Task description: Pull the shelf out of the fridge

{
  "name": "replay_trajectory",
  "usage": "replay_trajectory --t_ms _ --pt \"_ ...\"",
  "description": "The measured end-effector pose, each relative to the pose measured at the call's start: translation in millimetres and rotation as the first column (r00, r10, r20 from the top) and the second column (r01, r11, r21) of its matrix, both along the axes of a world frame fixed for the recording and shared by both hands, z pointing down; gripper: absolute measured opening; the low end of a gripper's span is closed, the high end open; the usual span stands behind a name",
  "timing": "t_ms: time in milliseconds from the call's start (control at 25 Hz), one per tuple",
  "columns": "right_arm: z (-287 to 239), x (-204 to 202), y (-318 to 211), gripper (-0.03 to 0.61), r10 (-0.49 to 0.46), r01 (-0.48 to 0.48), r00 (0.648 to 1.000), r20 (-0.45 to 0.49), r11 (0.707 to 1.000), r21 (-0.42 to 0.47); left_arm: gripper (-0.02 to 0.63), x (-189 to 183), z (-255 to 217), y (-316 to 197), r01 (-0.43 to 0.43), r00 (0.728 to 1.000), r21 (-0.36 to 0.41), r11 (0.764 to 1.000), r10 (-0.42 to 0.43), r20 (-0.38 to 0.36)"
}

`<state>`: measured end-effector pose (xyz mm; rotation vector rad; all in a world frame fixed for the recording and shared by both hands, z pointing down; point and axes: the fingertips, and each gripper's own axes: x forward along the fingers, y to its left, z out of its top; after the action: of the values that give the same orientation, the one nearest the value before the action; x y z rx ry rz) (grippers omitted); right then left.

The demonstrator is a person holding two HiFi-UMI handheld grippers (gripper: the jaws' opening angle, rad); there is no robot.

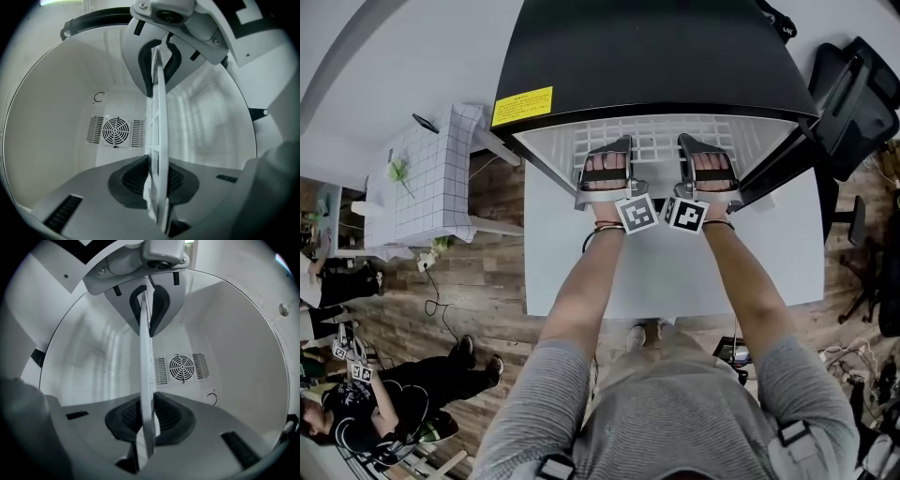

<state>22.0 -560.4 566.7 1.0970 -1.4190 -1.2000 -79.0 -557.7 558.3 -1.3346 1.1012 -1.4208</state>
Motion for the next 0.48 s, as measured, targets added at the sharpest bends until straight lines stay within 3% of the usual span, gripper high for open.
replay_trajectory --t_ms 240,480 --pt "-1.9 1.8 5.3 0.038 0.002 -0.002 1.0 -0.011 1.0 -0.015 0.044 0.5 -3.1 5.3 0.002 1.0 -0.005 1.0 -0.002 0.028" --pt "-3.5 4.1 9.9 0.038 0.002 -0.003 1.0 -0.014 1.0 -0.012 0.044 3.8 -3.0 9.5 0.003 1.0 0.001 1.0 -0.003 0.01"
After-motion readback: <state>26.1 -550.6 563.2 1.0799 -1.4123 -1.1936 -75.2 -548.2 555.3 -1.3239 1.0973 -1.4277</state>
